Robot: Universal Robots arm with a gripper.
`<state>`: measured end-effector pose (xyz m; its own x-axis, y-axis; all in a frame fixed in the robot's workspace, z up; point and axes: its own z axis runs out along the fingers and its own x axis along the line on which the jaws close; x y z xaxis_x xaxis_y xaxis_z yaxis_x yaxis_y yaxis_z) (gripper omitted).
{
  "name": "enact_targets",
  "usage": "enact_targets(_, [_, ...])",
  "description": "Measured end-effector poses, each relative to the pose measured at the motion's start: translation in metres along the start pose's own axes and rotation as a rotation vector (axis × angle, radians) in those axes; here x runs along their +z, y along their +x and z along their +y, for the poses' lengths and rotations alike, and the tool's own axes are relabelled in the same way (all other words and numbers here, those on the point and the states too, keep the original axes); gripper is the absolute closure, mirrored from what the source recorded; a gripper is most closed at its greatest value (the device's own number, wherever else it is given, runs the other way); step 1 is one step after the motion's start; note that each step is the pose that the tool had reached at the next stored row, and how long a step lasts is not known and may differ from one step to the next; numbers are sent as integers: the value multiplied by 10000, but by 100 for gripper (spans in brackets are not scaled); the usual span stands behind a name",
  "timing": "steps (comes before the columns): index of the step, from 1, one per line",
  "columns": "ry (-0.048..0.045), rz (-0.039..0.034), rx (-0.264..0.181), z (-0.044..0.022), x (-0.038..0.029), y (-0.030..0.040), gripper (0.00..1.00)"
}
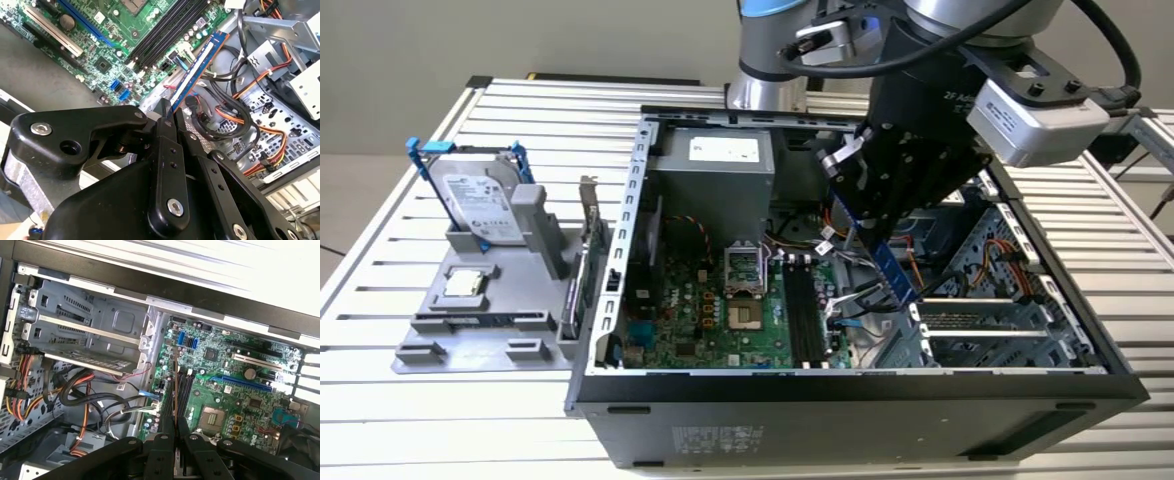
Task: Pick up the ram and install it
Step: 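Insert the ram into the slot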
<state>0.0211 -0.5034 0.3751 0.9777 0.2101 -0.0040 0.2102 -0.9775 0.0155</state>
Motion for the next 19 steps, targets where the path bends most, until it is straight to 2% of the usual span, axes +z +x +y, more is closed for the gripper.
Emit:
enact_targets(4, [0,-3,143,0,0,-1,100])
enact_targets(13, [-11,-6,145,1,0,-1,100])
enact_targets(19, [-8,-10,144,0,46,0,100])
